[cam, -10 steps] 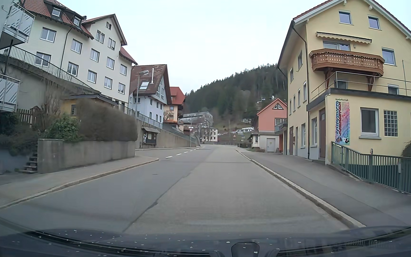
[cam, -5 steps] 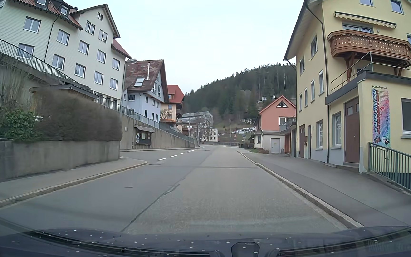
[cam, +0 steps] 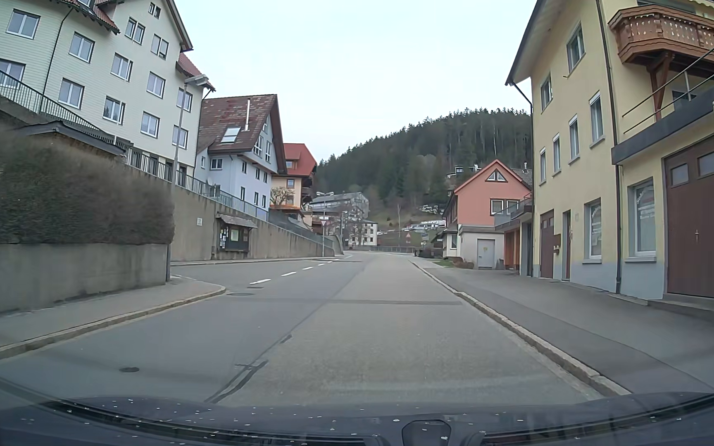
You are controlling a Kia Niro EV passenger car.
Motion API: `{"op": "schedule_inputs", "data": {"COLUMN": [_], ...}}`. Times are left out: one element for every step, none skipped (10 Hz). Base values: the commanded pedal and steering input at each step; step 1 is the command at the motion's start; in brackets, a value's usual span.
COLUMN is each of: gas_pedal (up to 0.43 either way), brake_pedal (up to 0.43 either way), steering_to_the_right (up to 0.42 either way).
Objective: Follow the waypoints while adhering to traffic rules and regulations
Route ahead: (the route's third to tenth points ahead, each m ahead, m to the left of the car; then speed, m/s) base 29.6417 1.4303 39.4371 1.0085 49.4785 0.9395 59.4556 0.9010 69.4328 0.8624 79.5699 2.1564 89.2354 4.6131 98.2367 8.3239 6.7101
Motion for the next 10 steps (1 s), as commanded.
{"op": "schedule_inputs", "data": {"gas_pedal": [0.087, 0.087, 0.098, 0.098, 0.098, 0.098, 0.098, 0.098, 0.098, 0.098], "brake_pedal": [0.000, 0.000, 0.000, 0.000, 0.000, 0.000, 0.000, 0.000, 0.000, 0.000], "steering_to_the_right": [0.006, 0.007, 0.008, 0.008, 0.010, 0.010, 0.010, 0.010, 0.010, 0.010]}}
